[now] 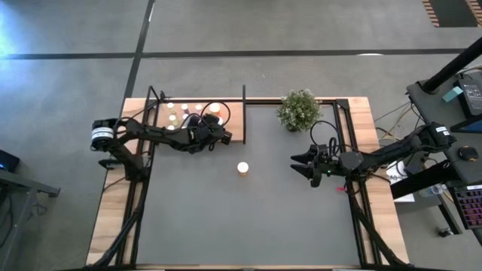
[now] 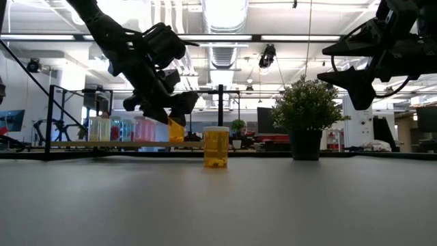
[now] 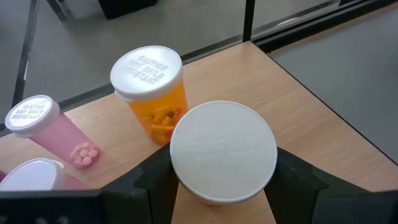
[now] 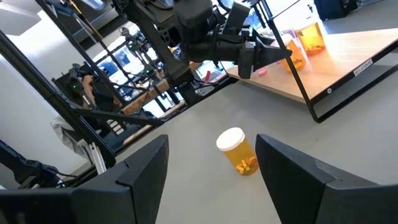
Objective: Pick and place medicine bottles onto shelf by color
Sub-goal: Put the left orange pill bottle on the shelf aligned with the other orange pill bottle
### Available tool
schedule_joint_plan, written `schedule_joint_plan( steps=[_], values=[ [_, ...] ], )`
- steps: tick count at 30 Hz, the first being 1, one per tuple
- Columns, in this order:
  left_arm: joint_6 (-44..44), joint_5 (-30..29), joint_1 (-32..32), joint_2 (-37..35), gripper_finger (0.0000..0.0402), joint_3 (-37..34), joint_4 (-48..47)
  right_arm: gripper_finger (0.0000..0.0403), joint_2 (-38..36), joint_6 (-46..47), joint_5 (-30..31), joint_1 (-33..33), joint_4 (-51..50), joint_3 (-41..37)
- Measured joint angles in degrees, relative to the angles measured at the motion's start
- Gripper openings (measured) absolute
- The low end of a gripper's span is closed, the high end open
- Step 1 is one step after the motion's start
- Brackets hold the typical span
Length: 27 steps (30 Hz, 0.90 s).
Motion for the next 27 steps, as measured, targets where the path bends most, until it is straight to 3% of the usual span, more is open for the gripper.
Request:
schedule_joint_plan(
  steps=[21,27],
  values=[
    [0.2,0.2,0.0,-0.1,0.0180,0.0,-1.3,0.0231,0.0,0.0,0.0,0.0,0.0,0.0],
    [0.1,-2.4,0.0,-0.1,0.0180,0.0,-2.0,0.0231,0.0,0.0,0.0,0.0,0.0,0.0]
  ],
)
